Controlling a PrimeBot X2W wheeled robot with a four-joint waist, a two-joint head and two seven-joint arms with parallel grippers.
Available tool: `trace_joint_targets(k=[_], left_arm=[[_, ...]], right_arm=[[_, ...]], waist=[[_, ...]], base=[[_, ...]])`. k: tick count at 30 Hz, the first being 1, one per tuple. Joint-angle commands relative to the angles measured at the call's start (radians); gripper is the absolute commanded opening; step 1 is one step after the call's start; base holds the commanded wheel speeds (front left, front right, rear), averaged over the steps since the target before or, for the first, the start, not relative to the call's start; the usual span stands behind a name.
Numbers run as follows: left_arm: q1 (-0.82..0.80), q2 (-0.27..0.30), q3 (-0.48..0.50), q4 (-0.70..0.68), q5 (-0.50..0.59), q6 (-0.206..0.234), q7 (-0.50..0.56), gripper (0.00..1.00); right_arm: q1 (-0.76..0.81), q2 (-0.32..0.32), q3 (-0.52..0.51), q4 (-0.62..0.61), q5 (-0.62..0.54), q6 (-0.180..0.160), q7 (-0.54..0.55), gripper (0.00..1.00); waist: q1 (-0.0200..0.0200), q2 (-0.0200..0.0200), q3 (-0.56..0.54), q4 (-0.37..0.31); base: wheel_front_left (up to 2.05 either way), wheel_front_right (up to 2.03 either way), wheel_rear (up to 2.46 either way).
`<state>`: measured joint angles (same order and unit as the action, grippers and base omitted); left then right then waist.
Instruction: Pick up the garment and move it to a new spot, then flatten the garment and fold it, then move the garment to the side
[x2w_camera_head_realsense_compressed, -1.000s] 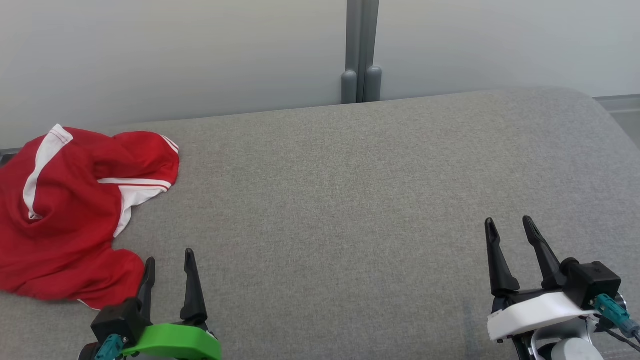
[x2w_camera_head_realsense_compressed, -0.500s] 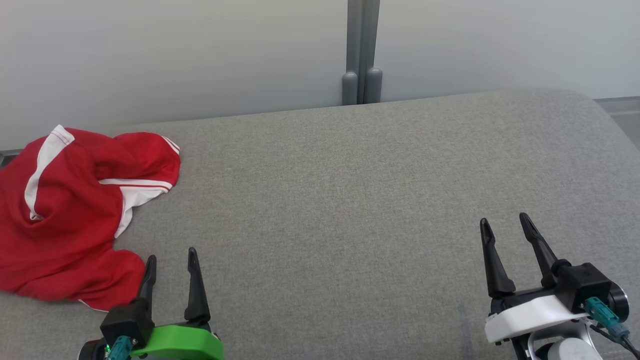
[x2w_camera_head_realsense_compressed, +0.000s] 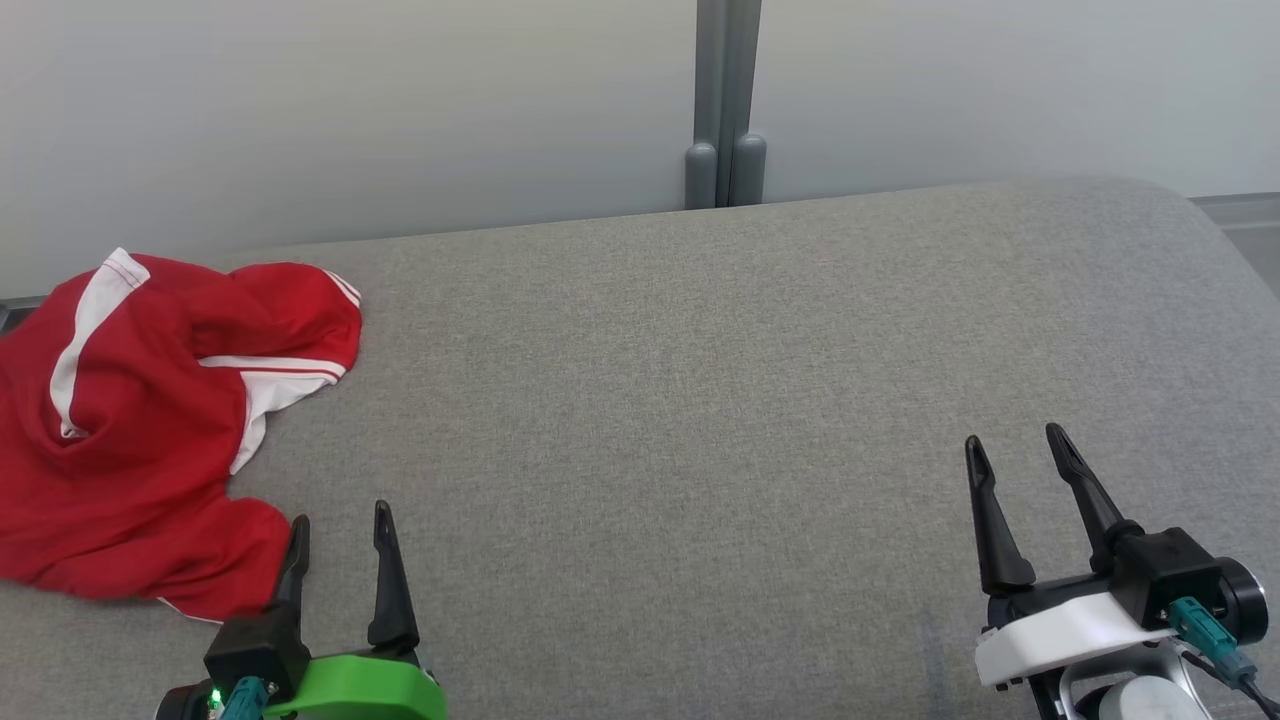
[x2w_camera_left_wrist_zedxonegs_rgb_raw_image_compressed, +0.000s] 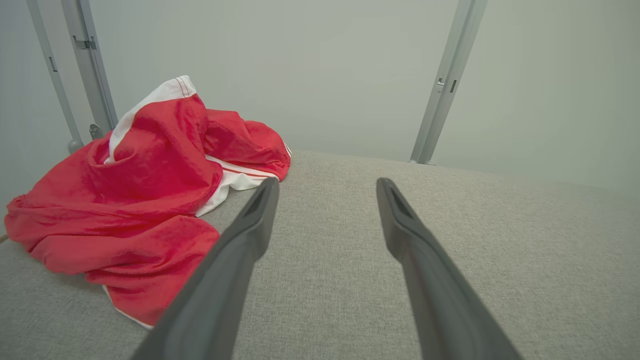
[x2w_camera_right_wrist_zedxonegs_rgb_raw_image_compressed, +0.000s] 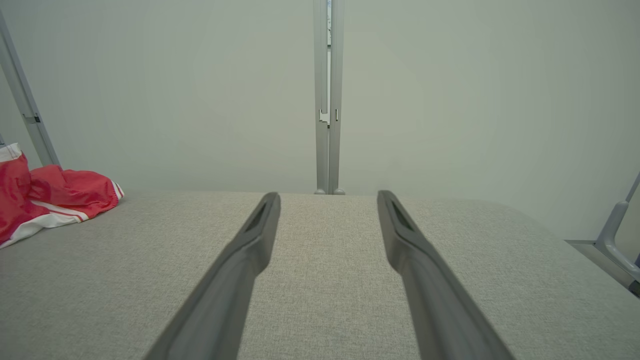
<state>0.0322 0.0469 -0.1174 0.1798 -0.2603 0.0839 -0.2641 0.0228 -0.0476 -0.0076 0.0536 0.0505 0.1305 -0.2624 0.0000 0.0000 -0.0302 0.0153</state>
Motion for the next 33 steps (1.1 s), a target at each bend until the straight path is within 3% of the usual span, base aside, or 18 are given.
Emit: trace_joint_targets(k=[1,33], left_arm=[[0.004,0.006,0.004,0.003,-0.006,0.002,-0.001,1.00],[-0.018,0.006,0.003,0.021,-0.001,-0.005,-0.001,1.00]], right_arm=[[0.006,-0.005,-0.001,0.001,0.002,0.000,-0.004,1.00],[0.003,-0.005,-0.011,0.001,0.006,0.000,-0.004,1.00]], waist=[[0.0000,0.0000,0.000,0.000],[0.0000,0.0000,0.010,0.011]], base=[[0.00,0.00,0.00],[0.00,0.00,0.00]])
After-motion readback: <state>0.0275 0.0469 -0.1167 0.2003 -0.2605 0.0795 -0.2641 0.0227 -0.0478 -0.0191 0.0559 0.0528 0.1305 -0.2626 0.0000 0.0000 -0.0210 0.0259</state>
